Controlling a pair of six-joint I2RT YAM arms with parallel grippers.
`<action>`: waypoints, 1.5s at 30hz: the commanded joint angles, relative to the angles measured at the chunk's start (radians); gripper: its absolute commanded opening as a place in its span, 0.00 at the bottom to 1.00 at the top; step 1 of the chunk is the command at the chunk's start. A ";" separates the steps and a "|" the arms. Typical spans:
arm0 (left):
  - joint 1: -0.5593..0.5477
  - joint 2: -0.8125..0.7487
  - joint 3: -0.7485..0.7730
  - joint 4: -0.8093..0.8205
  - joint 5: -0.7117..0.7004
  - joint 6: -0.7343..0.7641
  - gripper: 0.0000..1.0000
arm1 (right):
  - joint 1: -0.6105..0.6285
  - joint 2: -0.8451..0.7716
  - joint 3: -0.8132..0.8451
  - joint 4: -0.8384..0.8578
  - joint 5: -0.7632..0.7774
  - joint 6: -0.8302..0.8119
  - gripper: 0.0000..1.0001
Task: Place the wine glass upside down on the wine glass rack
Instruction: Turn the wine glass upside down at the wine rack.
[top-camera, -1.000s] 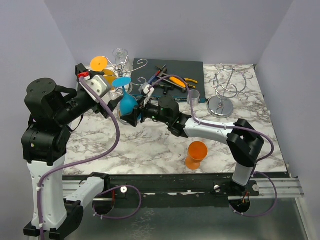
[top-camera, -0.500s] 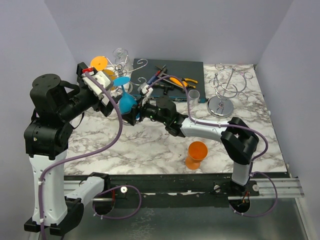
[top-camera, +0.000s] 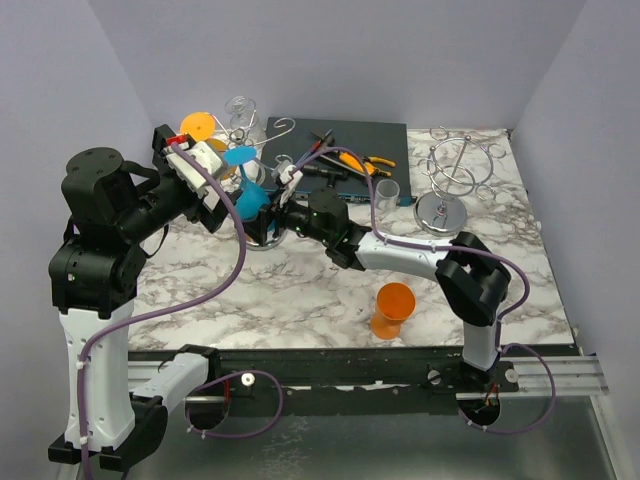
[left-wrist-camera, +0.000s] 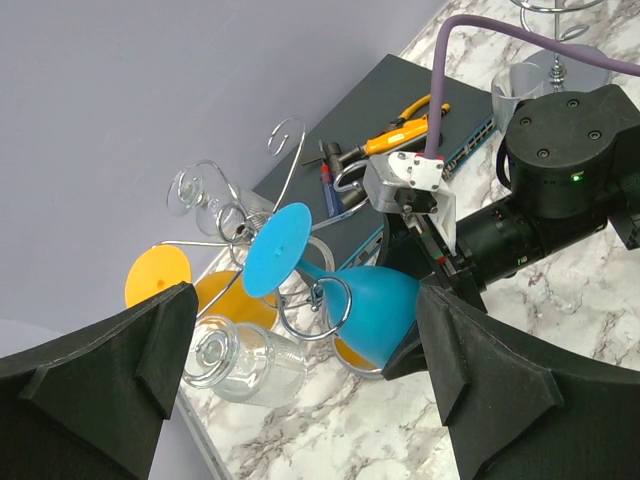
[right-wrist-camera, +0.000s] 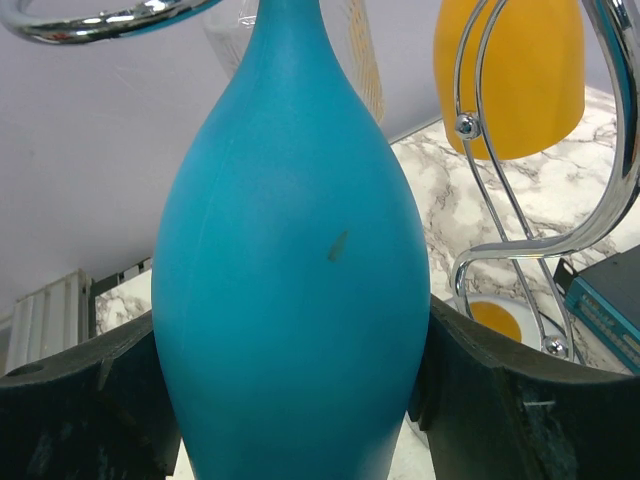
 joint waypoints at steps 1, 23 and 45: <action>-0.002 0.000 -0.006 -0.007 -0.035 0.000 0.99 | 0.003 0.042 0.040 -0.030 0.001 -0.021 0.66; -0.003 -0.004 -0.029 -0.010 -0.069 0.025 0.99 | 0.062 0.076 0.061 -0.077 0.030 -0.160 0.67; -0.002 0.050 -0.033 -0.009 -0.213 0.009 0.99 | 0.064 0.023 -0.151 0.267 0.101 -0.146 0.76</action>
